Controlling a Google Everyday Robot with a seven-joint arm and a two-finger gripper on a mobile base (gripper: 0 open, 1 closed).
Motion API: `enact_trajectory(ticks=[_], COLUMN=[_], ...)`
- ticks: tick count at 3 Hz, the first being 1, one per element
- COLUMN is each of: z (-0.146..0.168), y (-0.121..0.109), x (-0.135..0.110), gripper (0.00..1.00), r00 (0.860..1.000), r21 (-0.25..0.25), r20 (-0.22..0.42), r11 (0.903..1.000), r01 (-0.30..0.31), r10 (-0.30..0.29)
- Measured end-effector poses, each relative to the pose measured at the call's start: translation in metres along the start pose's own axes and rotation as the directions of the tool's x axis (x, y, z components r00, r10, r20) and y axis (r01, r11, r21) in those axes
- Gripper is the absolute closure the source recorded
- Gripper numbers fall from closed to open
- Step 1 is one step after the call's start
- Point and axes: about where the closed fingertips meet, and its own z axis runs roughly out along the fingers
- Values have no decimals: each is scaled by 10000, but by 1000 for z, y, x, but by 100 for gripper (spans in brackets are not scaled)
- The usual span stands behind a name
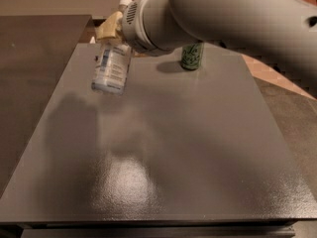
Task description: Place blue plastic bottle upright
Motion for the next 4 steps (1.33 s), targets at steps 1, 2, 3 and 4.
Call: enact_trajectory(ticks=[1, 2, 3, 4], z=[3, 7, 6, 6], y=[-11, -21, -25, -26], x=[8, 5, 4, 4], gripper=[100, 100, 100, 100], r00=[9955, 9611, 9337, 9337], r21=[928, 1079, 1038, 1037], r20=[-569, -817, -912, -913], r11=[9924, 9563, 9292, 9292], r01=[813, 2718, 3547, 3546], r10=[-762, -2639, -3462, -3461])
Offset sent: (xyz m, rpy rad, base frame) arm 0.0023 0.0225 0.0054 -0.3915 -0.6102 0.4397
